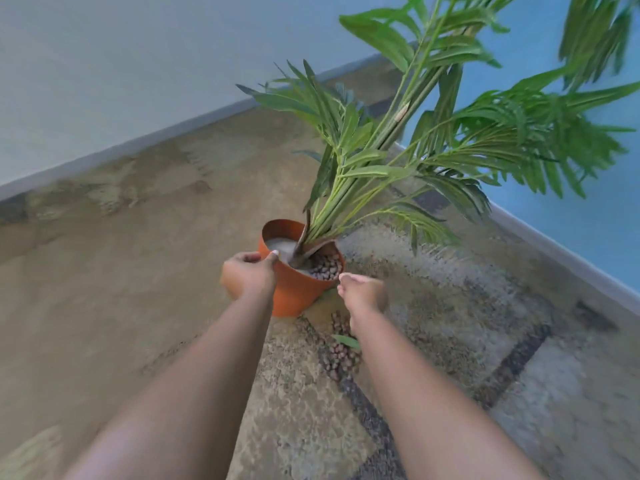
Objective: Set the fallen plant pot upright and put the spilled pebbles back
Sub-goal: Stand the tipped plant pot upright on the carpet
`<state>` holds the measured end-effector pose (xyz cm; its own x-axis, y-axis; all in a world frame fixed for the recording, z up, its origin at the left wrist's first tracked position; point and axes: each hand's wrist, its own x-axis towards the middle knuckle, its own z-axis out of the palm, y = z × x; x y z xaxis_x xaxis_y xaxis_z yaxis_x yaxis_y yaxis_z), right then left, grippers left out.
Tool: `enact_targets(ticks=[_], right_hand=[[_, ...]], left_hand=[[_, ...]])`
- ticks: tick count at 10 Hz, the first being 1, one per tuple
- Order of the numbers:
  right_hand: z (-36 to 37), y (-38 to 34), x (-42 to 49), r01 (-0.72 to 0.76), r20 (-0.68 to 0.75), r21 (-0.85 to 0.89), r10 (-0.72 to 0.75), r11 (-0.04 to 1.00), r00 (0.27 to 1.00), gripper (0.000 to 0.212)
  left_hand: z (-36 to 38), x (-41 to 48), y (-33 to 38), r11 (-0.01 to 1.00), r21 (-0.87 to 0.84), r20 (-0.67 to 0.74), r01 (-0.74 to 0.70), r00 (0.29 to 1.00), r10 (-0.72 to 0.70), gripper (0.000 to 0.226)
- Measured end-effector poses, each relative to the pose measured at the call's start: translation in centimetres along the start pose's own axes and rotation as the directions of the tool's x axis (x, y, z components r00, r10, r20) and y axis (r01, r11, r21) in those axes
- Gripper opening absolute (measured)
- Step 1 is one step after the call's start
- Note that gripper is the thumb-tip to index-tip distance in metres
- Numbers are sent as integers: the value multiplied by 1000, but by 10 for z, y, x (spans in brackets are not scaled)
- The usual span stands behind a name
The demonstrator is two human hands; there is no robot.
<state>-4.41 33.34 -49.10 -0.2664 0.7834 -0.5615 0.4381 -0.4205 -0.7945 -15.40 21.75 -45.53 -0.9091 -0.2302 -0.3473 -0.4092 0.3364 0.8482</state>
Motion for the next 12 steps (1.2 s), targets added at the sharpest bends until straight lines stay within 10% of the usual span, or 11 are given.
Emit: enact_targets(ticks=[5,8,10,11,12], right_hand=[[39,-3,50,155,-20,-253,-166,955,986,24],[68,15,3,526,161,-482,-519,701,840,11],[67,1,8,465,169,-466,-440,753,882,19],[78,1,-4,537,150,-552,-558,638,817,23],[82,20,-34,669,229,-524,-669,527,707,26]], left_hand=[[7,41,-25,1000,-30,-126,-4,992,0,17],[-43,87,-112,945,-241,65,220,976,-210,16],[-55,72,-110,994,-25,58,111,992,-109,32],[-60,76,-97,985,-92,-67,143,987,-149,37],[-69,137,-98,969,-55,146,241,962,-231,42]])
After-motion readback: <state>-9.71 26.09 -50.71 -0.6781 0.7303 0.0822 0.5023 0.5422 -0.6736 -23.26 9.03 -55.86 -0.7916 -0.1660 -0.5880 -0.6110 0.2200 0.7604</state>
